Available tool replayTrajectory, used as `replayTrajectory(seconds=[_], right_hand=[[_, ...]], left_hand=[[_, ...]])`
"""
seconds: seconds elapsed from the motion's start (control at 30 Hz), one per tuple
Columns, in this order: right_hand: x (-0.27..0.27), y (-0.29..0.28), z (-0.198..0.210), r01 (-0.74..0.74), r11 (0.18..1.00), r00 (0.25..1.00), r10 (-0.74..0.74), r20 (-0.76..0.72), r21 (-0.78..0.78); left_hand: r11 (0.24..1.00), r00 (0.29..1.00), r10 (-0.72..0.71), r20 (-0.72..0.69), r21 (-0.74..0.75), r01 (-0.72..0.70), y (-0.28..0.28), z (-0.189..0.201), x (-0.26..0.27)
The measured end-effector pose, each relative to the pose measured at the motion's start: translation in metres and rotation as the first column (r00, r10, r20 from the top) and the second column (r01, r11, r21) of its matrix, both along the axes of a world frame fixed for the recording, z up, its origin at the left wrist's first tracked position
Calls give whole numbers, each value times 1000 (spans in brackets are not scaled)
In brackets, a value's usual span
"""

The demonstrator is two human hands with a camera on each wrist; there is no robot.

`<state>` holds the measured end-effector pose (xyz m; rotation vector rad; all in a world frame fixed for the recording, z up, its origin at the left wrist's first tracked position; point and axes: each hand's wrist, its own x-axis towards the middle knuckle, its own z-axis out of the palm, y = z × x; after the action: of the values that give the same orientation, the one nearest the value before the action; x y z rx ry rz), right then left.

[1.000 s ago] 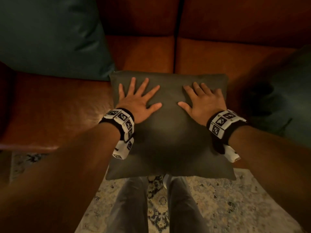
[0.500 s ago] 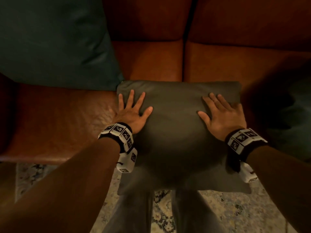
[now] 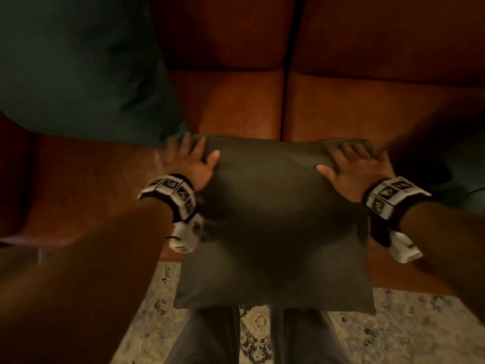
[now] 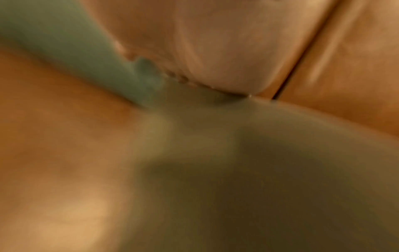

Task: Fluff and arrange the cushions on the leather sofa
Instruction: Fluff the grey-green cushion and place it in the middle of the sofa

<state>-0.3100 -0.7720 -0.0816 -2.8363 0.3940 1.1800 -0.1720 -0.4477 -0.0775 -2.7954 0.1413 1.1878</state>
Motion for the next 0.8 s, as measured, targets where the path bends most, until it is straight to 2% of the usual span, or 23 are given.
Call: replayTrajectory(seconds=[0.03, 0.1, 0.17, 0.23, 0.27, 0.33, 0.43, 0.53, 0.6, 0.67, 0.8], right_hand=[[-2, -13, 2, 41, 999, 999, -41, -24, -2], [-2, -29, 9, 146, 988, 989, -143, -48, 51], [5, -39, 11, 312, 943, 947, -319, 46, 118], [14, -55, 4, 433, 882, 882, -457, 111, 186], [20, -64, 1, 455, 864, 872, -482, 89, 218], [26, -78, -4, 474, 846, 874, -485, -15, 244], [29, -88, -6, 398, 892, 917, -380, -123, 212], [29, -92, 2, 384, 894, 923, -370, -103, 229], [26, -95, 6, 429, 870, 902, -429, -55, 242], [23, -91, 7, 503, 825, 857, -514, -26, 257], [21, -88, 4, 532, 817, 838, -545, 0, 223]], left_hand=[[997, 995, 82, 50, -15, -82, 15, 2, 5], [951, 949, 282, 143, -172, -257, 29, 5, 10], [861, 875, 459, 154, -320, -395, 25, 2, 14], [792, 827, 549, 122, -391, -468, 21, -2, 24], [784, 821, 557, 126, -405, -470, 19, -3, 29], [819, 859, 497, 124, -393, -418, 14, -5, 38], [953, 968, 224, 110, -233, -194, 5, -3, 50], [994, 993, 39, 114, -105, -27, 5, 3, 63], [998, 991, -36, 130, -41, 41, 6, 2, 66], [1000, 990, -20, 139, -6, 21, 4, 3, 63], [996, 984, 49, 171, 69, -62, -7, 0, 58]])
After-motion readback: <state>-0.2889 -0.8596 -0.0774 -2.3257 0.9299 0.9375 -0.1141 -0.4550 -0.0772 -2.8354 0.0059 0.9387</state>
